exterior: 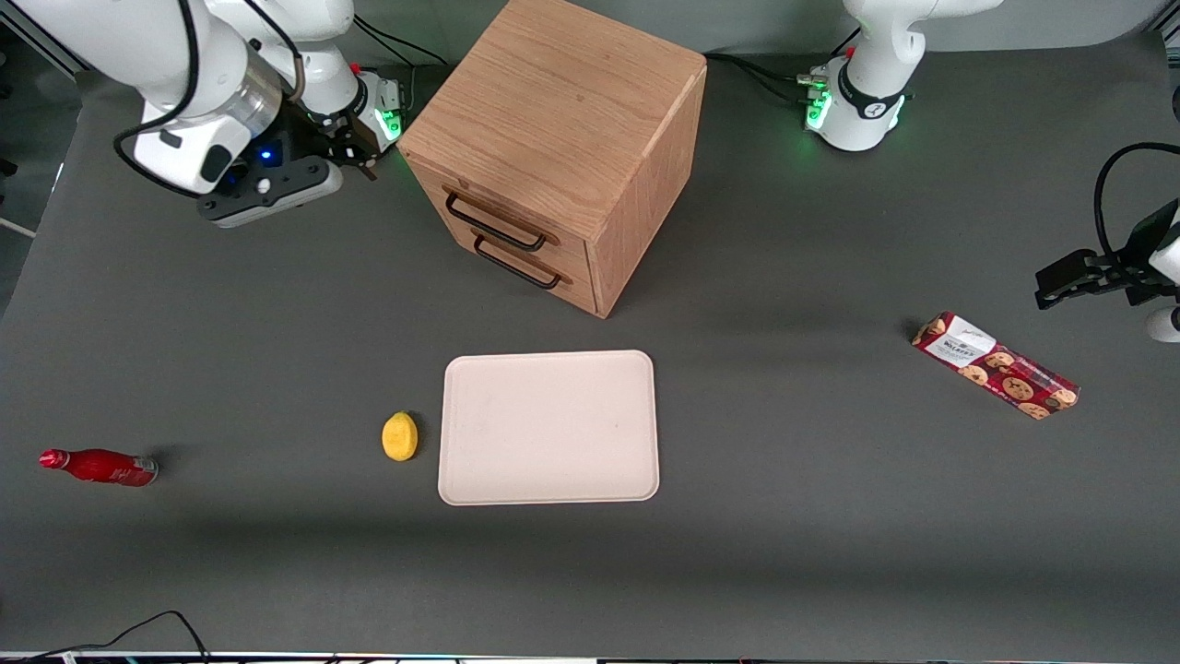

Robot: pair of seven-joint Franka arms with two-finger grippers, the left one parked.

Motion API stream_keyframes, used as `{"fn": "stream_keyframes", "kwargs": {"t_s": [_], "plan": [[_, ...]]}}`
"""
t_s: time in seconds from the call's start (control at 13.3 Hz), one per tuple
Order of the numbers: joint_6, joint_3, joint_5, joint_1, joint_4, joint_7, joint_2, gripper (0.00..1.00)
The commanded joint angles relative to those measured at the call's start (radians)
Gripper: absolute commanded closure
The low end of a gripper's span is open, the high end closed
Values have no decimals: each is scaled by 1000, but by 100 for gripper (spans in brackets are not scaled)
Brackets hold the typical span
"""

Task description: Open upper drawer

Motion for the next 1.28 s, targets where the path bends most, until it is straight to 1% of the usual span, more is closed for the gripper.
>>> {"fn": "stream_keyframes", "kwargs": {"t_s": [0.0,0.08,0.15,0.23,0.3,0.38,0.53,0.68,0.75,0.9,1.2], "plan": [[-50,7,23,-5,16,2,7,0],[-52,8,23,-3,21,-18,7,0],[-52,11,24,-3,24,-90,10,0],[-52,13,28,-3,22,-198,14,0],[-52,12,64,-3,15,-332,21,0],[-52,10,99,-5,7,-427,35,0],[-52,16,123,7,12,-500,72,0],[-40,21,161,20,15,-600,118,0],[-31,21,181,20,16,-617,142,0],[8,24,195,26,6,-615,158,0],[146,25,196,35,-51,-602,219,0]]}}
